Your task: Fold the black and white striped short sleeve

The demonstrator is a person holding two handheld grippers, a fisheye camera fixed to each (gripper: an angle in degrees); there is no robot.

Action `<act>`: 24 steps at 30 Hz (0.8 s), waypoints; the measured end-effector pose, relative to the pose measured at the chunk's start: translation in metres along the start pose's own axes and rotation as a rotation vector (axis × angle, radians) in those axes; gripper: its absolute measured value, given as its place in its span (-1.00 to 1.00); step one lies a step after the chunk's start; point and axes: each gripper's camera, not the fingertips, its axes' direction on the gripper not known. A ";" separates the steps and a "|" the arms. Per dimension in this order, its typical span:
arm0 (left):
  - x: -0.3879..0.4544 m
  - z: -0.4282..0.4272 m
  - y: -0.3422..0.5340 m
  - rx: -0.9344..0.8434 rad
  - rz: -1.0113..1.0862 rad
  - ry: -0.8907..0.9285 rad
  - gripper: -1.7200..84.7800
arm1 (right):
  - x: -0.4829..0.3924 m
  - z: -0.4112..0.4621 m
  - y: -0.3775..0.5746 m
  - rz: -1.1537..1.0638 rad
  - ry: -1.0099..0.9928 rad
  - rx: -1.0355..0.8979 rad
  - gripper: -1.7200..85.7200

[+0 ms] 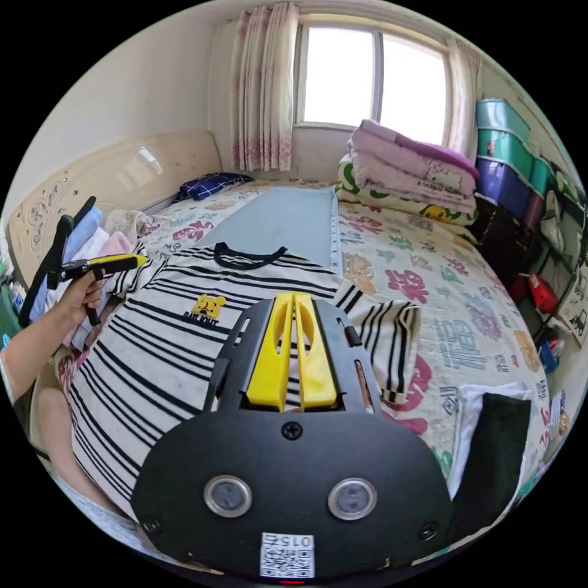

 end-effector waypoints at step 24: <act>-0.028 0.187 -0.092 -0.151 -0.057 -0.063 -0.98 | 0.083 0.307 -0.012 0.095 0.168 -0.232 -0.98</act>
